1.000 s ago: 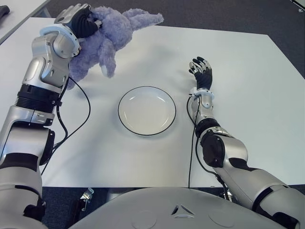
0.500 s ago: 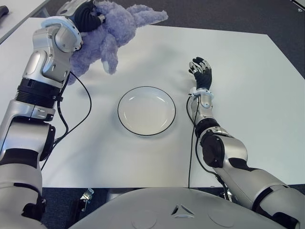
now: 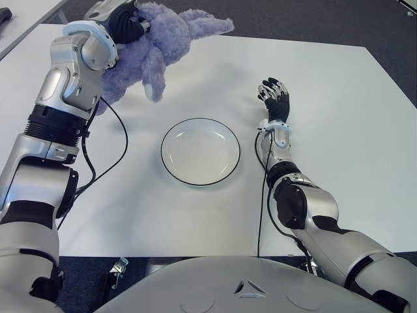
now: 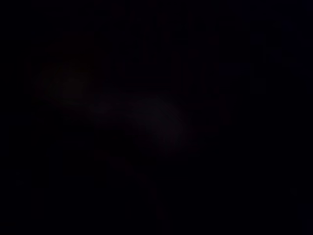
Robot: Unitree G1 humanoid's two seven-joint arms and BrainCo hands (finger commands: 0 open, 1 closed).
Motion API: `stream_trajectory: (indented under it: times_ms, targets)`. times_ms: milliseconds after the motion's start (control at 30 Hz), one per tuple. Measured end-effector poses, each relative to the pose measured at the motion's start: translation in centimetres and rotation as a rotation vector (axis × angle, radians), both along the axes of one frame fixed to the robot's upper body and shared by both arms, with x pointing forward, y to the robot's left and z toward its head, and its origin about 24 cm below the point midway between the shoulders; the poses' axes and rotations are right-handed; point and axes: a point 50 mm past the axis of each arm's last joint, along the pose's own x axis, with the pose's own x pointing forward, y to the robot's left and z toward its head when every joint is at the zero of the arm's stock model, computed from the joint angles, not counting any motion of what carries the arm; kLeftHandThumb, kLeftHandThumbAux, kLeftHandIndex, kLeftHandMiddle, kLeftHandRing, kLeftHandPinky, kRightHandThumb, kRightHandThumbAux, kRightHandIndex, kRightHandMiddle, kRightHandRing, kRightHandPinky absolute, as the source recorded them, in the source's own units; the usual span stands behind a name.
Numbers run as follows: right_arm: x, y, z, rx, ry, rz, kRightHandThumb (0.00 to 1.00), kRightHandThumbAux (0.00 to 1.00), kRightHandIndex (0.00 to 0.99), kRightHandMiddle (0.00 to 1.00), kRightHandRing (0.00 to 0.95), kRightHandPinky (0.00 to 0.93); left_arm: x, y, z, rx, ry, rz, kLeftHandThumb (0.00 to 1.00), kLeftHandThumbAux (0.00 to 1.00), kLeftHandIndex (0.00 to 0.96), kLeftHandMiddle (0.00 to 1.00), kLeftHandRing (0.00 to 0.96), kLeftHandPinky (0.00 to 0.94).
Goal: Put the doll into the plate.
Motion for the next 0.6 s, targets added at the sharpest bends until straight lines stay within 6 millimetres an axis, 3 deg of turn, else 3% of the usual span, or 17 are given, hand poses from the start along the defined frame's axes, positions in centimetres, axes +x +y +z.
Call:
stream_trajectory:
  times_ms: [300,467,567,600]
  targets:
    - [0.0,0.0,0.0,-0.004,0.000,0.000,0.350,0.827,0.259,0.290,0.299,0.333,-0.2,-1.3,0.3,0.007,-0.005,-0.028,0.897,0.632,0.790,0.827,0.811,0.680]
    - [0.0,0.0,0.0,-0.004,0.000,0.001,0.341,0.826,0.256,0.292,0.303,0.338,-0.4,-2.2,0.5,0.026,-0.019,-0.051,0.912,0.635,0.792,0.826,0.812,0.609]
    - [0.0,0.1,0.0,-0.003,0.000,0.001,0.338,0.825,0.265,0.290,0.300,0.332,-0.5,-2.7,0.5,0.029,-0.019,-0.062,0.911,0.633,0.779,0.815,0.806,0.666]
    - [0.0,0.1,0.0,-0.004,0.000,0.001,0.336,0.825,0.264,0.294,0.304,0.338,-0.5,-2.9,0.5,0.029,-0.018,-0.066,0.915,0.633,0.777,0.812,0.803,0.632]
